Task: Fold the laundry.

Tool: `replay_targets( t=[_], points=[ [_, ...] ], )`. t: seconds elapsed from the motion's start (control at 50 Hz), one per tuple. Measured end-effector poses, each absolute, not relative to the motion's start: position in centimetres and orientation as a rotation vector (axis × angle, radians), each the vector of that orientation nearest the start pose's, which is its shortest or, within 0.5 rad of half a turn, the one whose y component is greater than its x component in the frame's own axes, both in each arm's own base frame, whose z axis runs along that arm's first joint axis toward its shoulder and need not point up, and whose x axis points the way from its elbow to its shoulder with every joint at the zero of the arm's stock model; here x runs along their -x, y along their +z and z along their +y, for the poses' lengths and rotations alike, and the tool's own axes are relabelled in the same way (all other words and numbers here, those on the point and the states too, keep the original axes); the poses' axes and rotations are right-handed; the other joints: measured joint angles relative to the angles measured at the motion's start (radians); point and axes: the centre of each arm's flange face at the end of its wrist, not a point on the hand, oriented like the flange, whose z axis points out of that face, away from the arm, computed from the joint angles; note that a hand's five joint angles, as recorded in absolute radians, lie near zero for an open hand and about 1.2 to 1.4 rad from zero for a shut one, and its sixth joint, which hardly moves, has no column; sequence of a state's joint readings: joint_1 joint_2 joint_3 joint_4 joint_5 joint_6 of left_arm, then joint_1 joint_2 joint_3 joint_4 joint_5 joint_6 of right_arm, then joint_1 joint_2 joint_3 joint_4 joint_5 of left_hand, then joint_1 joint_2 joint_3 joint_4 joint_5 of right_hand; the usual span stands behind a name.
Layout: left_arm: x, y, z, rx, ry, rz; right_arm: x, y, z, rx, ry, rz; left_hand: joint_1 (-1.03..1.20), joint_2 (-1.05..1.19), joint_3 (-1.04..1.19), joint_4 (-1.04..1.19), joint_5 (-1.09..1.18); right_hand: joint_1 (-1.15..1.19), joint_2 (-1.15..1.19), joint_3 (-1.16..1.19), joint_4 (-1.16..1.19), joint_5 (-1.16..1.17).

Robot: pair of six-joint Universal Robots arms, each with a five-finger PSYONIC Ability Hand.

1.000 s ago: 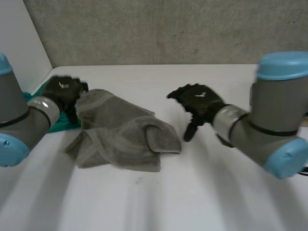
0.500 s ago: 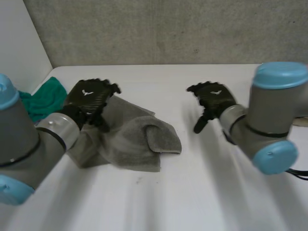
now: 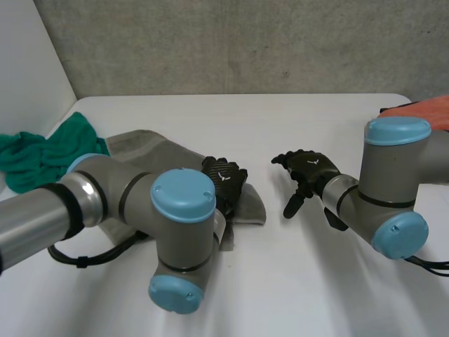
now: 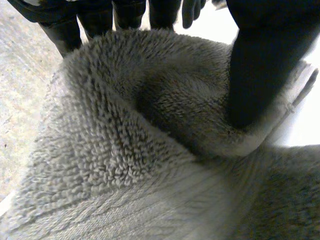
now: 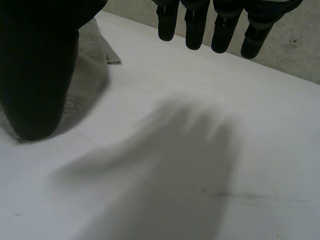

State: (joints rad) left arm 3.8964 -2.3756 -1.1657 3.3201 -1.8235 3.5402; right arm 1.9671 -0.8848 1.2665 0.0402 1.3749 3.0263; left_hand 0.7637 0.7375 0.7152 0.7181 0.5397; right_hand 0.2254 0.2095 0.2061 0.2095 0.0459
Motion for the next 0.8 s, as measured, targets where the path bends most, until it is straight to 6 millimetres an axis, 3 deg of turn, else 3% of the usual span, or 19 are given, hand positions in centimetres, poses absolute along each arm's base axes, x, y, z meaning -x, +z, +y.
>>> replay_targets(
  t=[0.02, 0.04, 0.06, 0.1, 0.22, 0.24, 0.38, 0.46, 0.58, 0.64, 0.7, 0.74, 0.8],
  points=[
    [39.6, 13.3, -22.5, -1.215, -2.005, 2.174, -29.2, 14.5, -31.2, 0.751, -1.500, 2.276, 0.221, 0.209, 0.209, 0.212, 0.207, 0.000, 0.000, 0.000, 0.000, 0.000],
    [39.6, 13.2, -22.7, -1.218, -2.002, 2.169, -29.2, 14.5, -31.2, 0.750, -1.501, 2.277, 0.221, 0.209, 0.209, 0.212, 0.207, 0.000, 0.000, 0.000, 0.000, 0.000],
    [39.6, 13.2, -22.9, -1.220, -1.999, 2.158, -29.2, 14.5, -31.3, 0.747, -1.503, 2.279, 0.384, 0.393, 0.405, 0.407, 0.398, 0.000, 0.000, 0.000, 0.000, 0.000],
    [39.6, 13.4, -23.2, -1.214, -2.003, 2.143, -29.2, 14.4, -31.4, 0.745, -1.504, 2.281, 0.385, 0.448, 0.460, 0.471, 0.429, 0.000, 0.000, 0.000, 0.000, 0.000],
    [39.1, 17.9, -23.4, -1.133, -2.116, 2.081, -29.4, 13.9, -31.6, 0.734, -1.487, 2.279, 0.385, 0.452, 0.466, 0.477, 0.429, 0.000, 0.000, 0.000, 0.000, 0.000],
    [38.8, 19.8, -23.1, -1.104, -2.165, 2.057, -29.6, 13.7, -31.7, 0.722, -1.471, 2.274, 0.385, 0.454, 0.470, 0.477, 0.429, 0.000, 0.000, 0.000, 0.000, 0.000],
    [36.8, 27.1, -20.9, -1.021, -2.325, 1.971, -31.9, 13.8, -31.7, 0.607, -1.366, 2.134, 0.385, 0.456, 0.471, 0.477, 0.429, 0.000, 0.000, 0.000, 0.000, 0.000],
    [35.6, 29.3, -19.6, -1.014, -2.348, 1.959, -34.0, 13.9, -31.8, 0.535, -1.316, 2.018, 0.385, 0.456, 0.471, 0.477, 0.429, 0.000, 0.000, 0.000, 0.000, 0.000],
    [34.6, 31.1, -18.6, -1.009, -2.360, 1.955, -37.7, 13.4, -31.3, 0.482, -1.263, 1.886, 0.385, 0.458, 0.473, 0.478, 0.429, 0.001, 0.001, 0.002, 0.001, 0.001],
    [34.2, 32.1, -18.2, -0.998, -2.379, 1.945, -39.7, 12.7, -30.8, 0.443, -1.221, 1.841, 0.385, 0.458, 0.473, 0.481, 0.429, 0.302, 0.319, 0.318, 0.315, 0.309],
    [33.8, 33.1, -17.9, -0.978, -2.410, 1.927, -40.8, 12.1, -30.6, 0.389, -1.171, 1.821, 0.385, 0.458, 0.473, 0.481, 0.429, 0.799, 0.825, 0.802, 0.800, 0.788],
    [33.6, 33.8, -17.8, -0.958, -2.435, 1.911, -41.0, 12.1, -30.6, 0.355, -1.152, 1.819, 0.385, 0.458, 0.473, 0.481, 0.429, 0.900, 0.946, 0.941, 0.935, 0.920],
    [33.1, 35.2, -17.7, -0.917, -2.480, 1.876, -40.6, 12.9, -30.9, 0.331, -1.180, 1.820, 0.385, 0.458, 0.473, 0.481, 0.429, 0.900, 0.968, 0.979, 0.981, 0.938]
  ],
)
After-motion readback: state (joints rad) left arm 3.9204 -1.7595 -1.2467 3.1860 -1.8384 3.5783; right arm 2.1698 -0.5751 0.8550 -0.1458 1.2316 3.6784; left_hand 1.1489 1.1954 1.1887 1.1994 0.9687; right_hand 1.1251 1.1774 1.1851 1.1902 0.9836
